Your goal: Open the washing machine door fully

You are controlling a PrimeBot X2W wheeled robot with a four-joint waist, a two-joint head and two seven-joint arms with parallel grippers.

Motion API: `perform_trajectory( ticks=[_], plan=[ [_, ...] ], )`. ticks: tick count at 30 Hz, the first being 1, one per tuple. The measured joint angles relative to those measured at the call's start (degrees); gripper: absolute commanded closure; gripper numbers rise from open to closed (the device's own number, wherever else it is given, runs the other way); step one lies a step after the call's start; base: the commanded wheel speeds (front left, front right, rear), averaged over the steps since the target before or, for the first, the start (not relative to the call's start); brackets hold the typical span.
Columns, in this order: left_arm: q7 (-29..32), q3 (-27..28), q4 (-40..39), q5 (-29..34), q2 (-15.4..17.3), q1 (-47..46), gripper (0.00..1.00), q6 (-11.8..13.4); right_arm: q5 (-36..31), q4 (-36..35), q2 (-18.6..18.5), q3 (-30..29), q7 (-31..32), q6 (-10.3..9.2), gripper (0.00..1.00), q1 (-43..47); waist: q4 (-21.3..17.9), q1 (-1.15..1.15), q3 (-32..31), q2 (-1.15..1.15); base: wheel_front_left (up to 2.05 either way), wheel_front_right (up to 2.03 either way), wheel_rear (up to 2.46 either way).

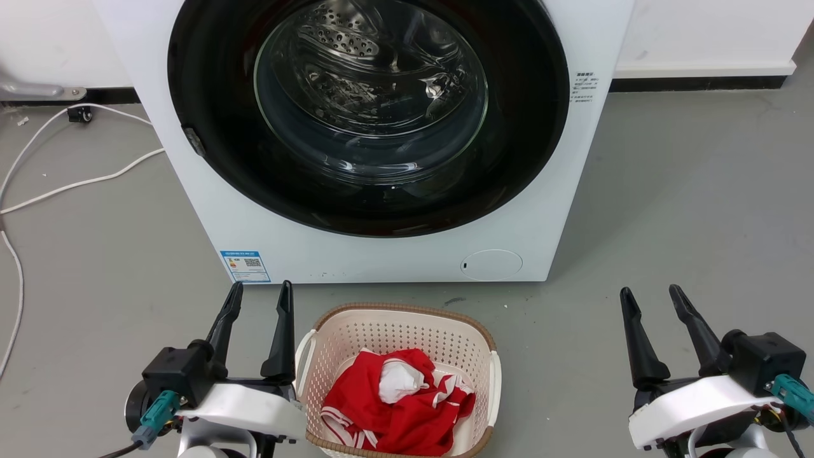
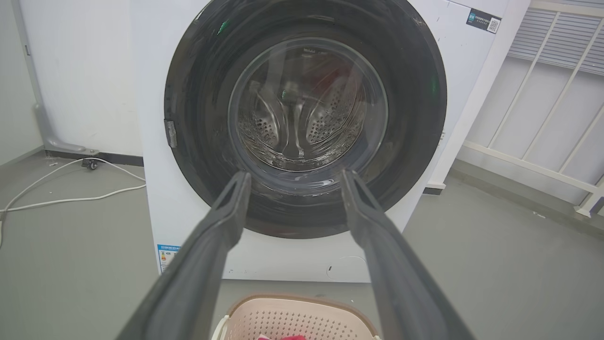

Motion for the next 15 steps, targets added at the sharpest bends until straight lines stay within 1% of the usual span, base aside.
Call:
perform_trajectory(
  ticks=[15],
  plan=[
    [-1.79, -0.79, 0.3, 6.45, 0.19, 0.29, 0.0, 0.6, -7.1, -0.62, 0.0, 0.19, 0.21, 0.0, 0.0, 0.59, 0.1, 0.0, -0.44, 0.0, 0.0, 0.0, 0.0]
  ],
)
